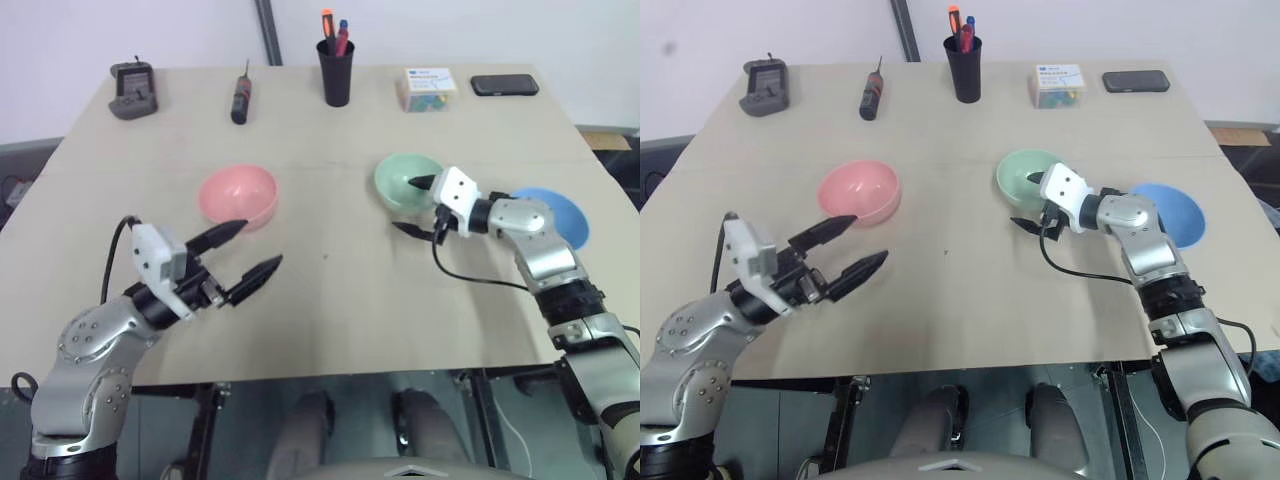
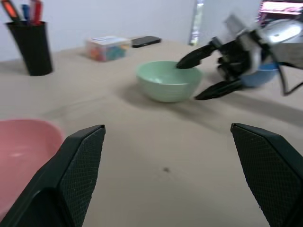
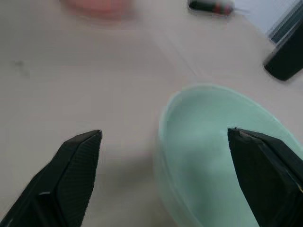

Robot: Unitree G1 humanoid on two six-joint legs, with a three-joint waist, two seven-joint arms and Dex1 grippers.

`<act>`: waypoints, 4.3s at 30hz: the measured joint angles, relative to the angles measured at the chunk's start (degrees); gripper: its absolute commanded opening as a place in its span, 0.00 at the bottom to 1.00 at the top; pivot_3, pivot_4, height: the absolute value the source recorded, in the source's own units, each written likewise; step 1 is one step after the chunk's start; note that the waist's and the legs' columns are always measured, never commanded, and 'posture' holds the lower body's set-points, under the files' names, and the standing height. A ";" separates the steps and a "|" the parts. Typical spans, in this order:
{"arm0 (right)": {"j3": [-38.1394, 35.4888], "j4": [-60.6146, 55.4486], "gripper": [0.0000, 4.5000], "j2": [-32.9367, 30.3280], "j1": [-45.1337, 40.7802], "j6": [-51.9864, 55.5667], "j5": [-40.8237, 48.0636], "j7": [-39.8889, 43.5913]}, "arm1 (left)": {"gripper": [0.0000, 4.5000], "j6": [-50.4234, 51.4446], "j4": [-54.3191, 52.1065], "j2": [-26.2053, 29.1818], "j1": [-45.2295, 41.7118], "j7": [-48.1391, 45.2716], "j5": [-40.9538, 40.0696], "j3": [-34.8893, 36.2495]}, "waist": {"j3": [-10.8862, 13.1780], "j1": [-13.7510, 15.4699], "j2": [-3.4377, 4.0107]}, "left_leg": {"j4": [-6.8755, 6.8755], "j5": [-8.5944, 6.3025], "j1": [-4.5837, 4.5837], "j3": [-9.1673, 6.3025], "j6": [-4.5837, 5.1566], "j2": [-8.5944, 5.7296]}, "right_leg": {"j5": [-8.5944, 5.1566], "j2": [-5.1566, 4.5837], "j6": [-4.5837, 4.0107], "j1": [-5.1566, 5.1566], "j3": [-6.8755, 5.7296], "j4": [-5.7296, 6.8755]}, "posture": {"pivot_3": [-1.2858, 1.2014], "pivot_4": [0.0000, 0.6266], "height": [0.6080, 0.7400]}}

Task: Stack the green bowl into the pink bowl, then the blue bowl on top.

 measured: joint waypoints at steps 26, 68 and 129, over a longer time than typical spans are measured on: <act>-8.85 -31.30 1.00 -4.52 13.13 18.24 15.59 -6.97 | 0.39 14.65 15.01 18.20 -34.17 -6.09 38.02 -38.75 | 0.03 0.31 -0.04 | 0.00 0.00 -0.08 0.31 0.00 -0.03 | -0.01 0.10 0.01 -0.09 0.00 0.07 | 0.52 0.24 1.00; -5.90 -23.93 1.00 -12.22 14.61 10.51 -3.87 -14.03 | 0.98 14.29 -0.39 3.75 -23.84 -26.62 1.71 -15.19 | 0.02 -1.40 -0.06 | 0.88 -0.01 0.15 0.34 0.03 0.11 | -0.02 0.15 0.03 -0.02 0.33 0.88 | 0.52 0.24 1.00; -15.60 -26.48 0.83 -11.98 19.09 26.58 -7.40 -16.19 | 1.00 5.95 -3.90 6.49 -2.83 -21.77 -13.91 -3.63 | 0.03 0.68 -0.05 | 0.70 -0.01 0.05 0.33 0.02 -0.04 | -0.01 0.04 -0.02 0.06 0.08 0.62 | 0.52 0.24 1.00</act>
